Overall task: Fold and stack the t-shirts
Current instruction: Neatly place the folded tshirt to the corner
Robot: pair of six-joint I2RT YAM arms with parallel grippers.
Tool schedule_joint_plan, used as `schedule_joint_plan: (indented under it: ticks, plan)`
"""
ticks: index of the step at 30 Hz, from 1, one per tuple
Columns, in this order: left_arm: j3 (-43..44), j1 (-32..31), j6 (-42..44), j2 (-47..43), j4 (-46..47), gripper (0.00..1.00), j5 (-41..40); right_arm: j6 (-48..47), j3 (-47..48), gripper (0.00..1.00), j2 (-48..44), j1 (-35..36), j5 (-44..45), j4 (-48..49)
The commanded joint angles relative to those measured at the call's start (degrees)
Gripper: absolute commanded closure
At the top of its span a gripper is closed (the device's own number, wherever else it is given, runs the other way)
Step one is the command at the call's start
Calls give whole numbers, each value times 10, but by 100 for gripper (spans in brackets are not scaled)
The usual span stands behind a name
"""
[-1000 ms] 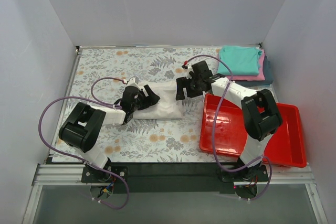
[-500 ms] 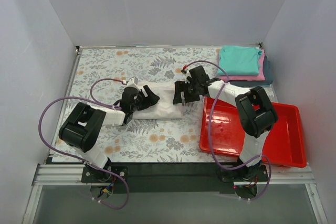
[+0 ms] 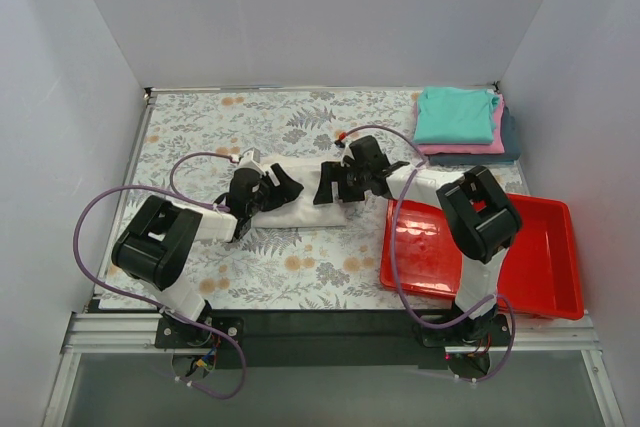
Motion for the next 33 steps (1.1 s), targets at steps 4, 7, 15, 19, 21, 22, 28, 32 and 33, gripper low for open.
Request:
schedule_joint_plan:
  ticks: [4,7,15,19,21,22,28,32,33]
  plan:
    - [-35,5,-3,8,-81,31,4,52,1,27,38,31,-30,67]
    - [-36,4,-6,7,-75,31,11,55,18,27,55,47,-22,68]
    - [-39,4,-7,4,-73,31,14,48,44,38,82,63,9,64]
    - [-37,5,-6,-3,-76,31,14,31,38,73,77,63,44,46]
    - [-33,5,-6,-18,-85,30,16,17,37,90,73,62,70,32]
    - [-33,5,-6,-28,-88,30,18,13,37,95,71,61,76,29]
    - [4,5,5,-156,-179,29,2,-51,59,99,55,32,77,2]
    - [39,7,35,-291,-295,25,-20,-147,131,99,43,-1,99,-63]
    - [55,10,48,-310,-318,24,-20,-160,145,99,44,-9,103,-89]
